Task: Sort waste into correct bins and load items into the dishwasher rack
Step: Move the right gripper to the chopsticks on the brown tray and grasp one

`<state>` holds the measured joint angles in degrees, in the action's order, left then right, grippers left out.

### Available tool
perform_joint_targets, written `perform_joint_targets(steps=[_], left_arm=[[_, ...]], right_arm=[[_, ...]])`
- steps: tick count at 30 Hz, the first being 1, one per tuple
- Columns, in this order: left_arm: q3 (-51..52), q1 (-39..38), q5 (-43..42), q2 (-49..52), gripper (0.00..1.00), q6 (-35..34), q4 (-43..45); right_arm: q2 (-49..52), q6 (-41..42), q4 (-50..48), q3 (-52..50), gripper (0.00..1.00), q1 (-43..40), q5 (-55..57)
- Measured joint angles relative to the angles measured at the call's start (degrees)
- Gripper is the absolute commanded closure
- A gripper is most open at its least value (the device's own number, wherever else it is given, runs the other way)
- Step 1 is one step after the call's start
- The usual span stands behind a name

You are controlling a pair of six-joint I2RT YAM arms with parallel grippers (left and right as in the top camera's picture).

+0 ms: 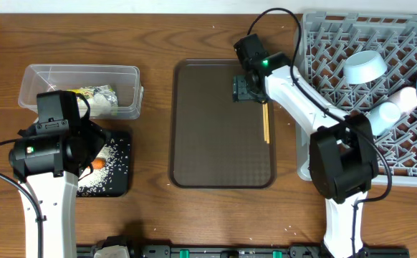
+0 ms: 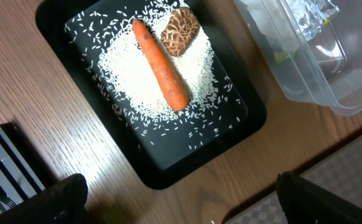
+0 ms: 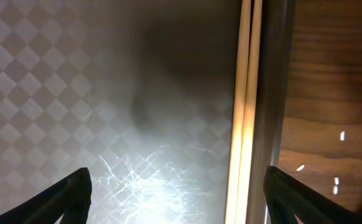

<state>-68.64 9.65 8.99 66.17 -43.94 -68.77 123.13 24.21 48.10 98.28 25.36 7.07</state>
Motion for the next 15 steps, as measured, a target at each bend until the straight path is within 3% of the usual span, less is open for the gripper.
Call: perform_joint_targets(steps=[15], left_arm=[[0.0, 0.0, 0.0, 0.0, 0.02, 0.0, 0.0]], right_arm=[[0.0, 5.2, -4.1, -5.8, 0.19, 0.0, 0.1]])
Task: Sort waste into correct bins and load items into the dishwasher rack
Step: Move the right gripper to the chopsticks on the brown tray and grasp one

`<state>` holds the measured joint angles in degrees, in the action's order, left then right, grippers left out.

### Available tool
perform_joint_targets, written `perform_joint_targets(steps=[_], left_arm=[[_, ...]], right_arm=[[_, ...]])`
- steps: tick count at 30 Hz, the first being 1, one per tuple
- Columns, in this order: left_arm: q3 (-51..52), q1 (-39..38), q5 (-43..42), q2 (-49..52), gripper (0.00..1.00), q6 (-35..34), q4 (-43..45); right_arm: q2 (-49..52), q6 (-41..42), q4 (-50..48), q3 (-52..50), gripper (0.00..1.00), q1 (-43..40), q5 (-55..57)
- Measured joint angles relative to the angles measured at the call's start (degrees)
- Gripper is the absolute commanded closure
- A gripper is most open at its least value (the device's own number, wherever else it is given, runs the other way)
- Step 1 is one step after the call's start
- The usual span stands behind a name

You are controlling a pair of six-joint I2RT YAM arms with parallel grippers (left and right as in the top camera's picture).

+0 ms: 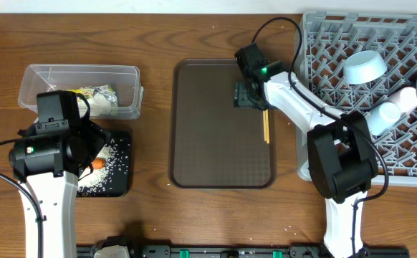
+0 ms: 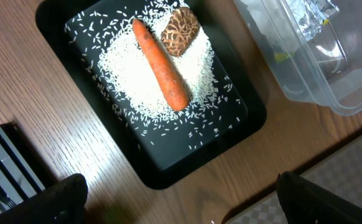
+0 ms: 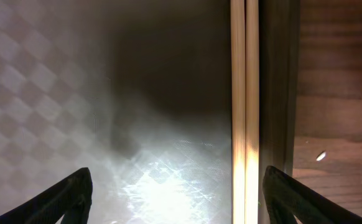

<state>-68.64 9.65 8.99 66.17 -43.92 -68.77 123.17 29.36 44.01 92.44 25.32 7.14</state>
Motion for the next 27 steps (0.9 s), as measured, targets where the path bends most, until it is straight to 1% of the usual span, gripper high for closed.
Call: perform_joint_targets(steps=[7, 19, 27], left_arm=[[0.0, 0.0, 0.0, 0.0, 0.02, 0.0, 0.0], [0.0, 0.0, 0.0, 0.0, 0.02, 0.0, 0.0], [0.0, 0.0, 0.0, 0.0, 0.02, 0.0, 0.0]], right_arm=[[0.0, 0.3, -1.4, -0.8, 0.21, -0.8, -2.2], [0.0, 0.3, -5.0, -3.4, 0.21, -1.4, -4.2], [0.0, 0.3, -4.9, -4.3, 0.22, -1.4, -4.9]])
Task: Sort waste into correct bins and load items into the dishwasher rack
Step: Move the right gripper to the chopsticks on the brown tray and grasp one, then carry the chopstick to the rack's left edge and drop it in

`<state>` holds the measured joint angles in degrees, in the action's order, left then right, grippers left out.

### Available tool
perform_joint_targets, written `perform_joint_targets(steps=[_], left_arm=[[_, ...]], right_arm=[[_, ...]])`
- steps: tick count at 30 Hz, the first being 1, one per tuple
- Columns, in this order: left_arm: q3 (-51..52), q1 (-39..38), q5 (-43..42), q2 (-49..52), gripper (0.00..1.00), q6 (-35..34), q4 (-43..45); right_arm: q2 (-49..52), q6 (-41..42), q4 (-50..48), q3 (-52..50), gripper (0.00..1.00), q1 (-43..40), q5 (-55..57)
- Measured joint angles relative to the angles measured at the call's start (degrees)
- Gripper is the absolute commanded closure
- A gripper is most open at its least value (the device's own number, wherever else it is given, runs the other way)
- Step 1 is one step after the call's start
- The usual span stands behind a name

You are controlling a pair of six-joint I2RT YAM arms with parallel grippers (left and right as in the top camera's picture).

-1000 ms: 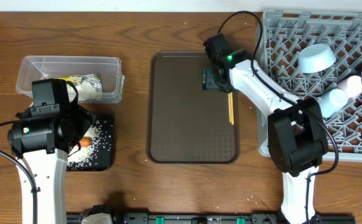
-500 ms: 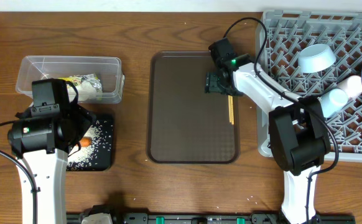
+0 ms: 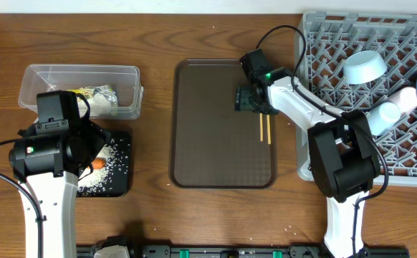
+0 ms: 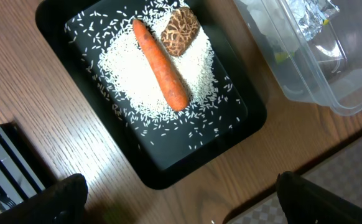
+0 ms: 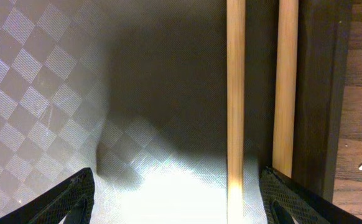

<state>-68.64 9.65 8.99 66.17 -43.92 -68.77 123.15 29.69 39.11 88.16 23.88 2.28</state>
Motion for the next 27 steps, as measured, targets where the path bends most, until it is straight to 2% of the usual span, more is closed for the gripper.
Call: perform_joint_targets(steps=[2, 5, 11, 16, 24, 27], left_arm=[[0.0, 0.0, 0.0, 0.0, 0.02, 0.0, 0.0], [0.0, 0.0, 0.0, 0.0, 0.02, 0.0, 0.0], [0.0, 0.0, 0.0, 0.0, 0.02, 0.0, 0.0], [0.0, 0.0, 0.0, 0.0, 0.02, 0.0, 0.0], [0.0, 0.0, 0.0, 0.0, 0.02, 0.0, 0.0], [0.0, 0.0, 0.0, 0.0, 0.02, 0.0, 0.0]], right_arm=[[0.0, 0.0, 0.0, 0.0, 0.22, 0.0, 0.0], [0.0, 0.0, 0.0, 0.0, 0.29, 0.0, 0.1], [-0.2, -0.2, -3.4, -1.7, 0.52, 0.0, 1.4], [-0.9, -0.2, -5.2, -3.5, 0.78, 0.0, 3.2], [-1.0, 0.1, -5.8, -4.0, 0.79, 0.5, 5.9], [-1.0, 0.0, -6.1, -4.2, 0.86, 1.2, 7.3]])
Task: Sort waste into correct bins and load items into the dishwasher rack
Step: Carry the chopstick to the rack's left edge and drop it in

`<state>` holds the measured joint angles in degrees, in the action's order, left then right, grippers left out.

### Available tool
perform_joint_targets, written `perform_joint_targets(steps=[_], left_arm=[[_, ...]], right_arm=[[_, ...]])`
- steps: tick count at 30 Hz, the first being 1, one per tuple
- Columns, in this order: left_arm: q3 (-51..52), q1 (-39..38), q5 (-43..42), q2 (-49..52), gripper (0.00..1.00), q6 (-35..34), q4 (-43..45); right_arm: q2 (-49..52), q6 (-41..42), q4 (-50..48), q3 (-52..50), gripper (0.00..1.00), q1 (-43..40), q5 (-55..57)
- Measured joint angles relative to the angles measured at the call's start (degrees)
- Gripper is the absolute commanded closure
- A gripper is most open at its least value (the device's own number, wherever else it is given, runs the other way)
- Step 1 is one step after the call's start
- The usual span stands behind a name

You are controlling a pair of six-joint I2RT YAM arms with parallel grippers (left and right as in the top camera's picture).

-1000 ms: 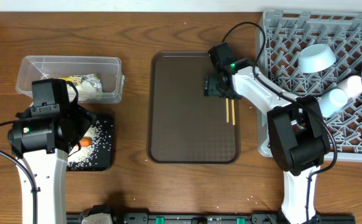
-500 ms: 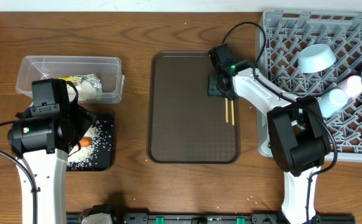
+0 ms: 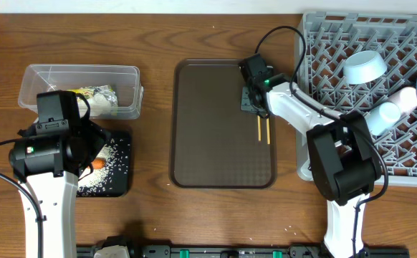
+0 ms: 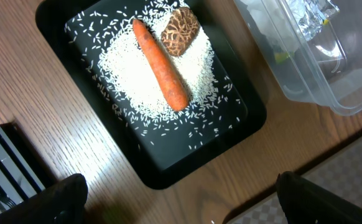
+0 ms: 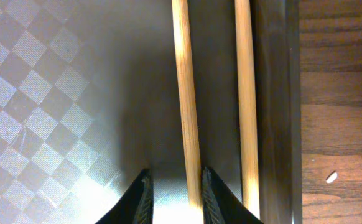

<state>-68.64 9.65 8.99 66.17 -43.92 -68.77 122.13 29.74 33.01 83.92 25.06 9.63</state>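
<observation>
Two wooden chopsticks lie side by side on the brown tray, near its right rim. My right gripper is down on the tray over their far ends. Its jaws are narrowed around the left chopstick, which touches the right finger; a gap is left at the other finger. The right chopstick lies outside the jaws, against the tray rim. My left gripper hangs open and holds nothing, above the wood beside the black tray of rice, carrot and mushroom.
The grey dishwasher rack stands right of the tray with a white bowl, white cups and a blue dish in it. A clear plastic bin with wrappers stands at the far left.
The right gripper's jaws stood wide apart over both chopsticks; now they are drawn in around the left chopstick alone. The left arm has not moved.
At first both chopsticks lay pressed together against the tray's right rim under my open right gripper, and stayed so. Later they lay apart, one shifted left onto the tray floor. Now the jaws are narrowed around that one. The left arm stayed still throughout.
</observation>
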Motion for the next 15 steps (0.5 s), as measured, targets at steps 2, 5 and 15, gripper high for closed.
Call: perform_joint_targets(steps=[2, 5, 15], left_arm=[[0.0, 0.0, 0.0, 0.0, 0.02, 0.0, 0.0], [0.0, 0.0, 0.0, 0.0, 0.02, 0.0, 0.0], [0.0, 0.0, 0.0, 0.0, 0.02, 0.0, 0.0]], right_arm=[[0.0, 0.1, -0.3, 0.0, 0.93, 0.4, 0.5], [0.0, 0.1, -0.5, -0.1, 0.99, 0.7, 0.8], [0.0, 0.2, -0.5, -0.1, 0.99, 0.7, 0.6]])
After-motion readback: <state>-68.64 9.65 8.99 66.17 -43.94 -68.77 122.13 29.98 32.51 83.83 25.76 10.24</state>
